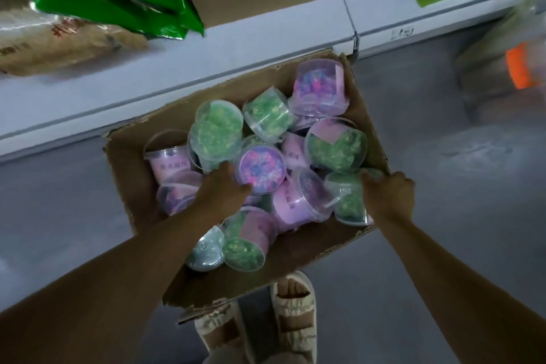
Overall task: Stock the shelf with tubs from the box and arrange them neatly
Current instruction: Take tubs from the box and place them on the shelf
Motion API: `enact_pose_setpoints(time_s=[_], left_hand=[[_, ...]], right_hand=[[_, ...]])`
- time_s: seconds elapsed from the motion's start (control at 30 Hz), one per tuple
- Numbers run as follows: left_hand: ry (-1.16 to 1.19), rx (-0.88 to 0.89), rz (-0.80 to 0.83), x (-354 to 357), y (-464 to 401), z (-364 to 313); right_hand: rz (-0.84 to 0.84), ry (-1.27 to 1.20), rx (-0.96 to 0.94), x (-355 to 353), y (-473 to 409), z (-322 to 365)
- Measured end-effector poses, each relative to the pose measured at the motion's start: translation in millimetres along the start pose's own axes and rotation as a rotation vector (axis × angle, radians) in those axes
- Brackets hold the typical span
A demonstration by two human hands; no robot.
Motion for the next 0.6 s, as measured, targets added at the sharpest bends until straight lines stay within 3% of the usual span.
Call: enact_pose_setpoints(time_s=[0.17, 0.4, 0.6], left_hand=[[0.19, -0.091, 0.031, 14.8, -38.1, 8.0], [0.702, -0.165, 0.032, 32.3, -66.9, 19.2], [0.772, -0.193, 0.052, 36.8, -67.3, 22.1]], right_hand=[[0.033, -0.277, 0.158, 9.0, -10.2, -22.2], [0.08, -0.424, -0.054, -23.6, 29.5, 1.2], [0.071, -0.67, -0.053, -21.3, 36.5, 9.2]])
Point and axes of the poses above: each hand's wrist, its own y-axis away from the middle knuckle, its own x-axis out of the palm, z = x × y, the point moved 10 cm from there along -y, towards the middle knuckle, and after that the axes turned 11 degrees about z, right-handed, at the moved point
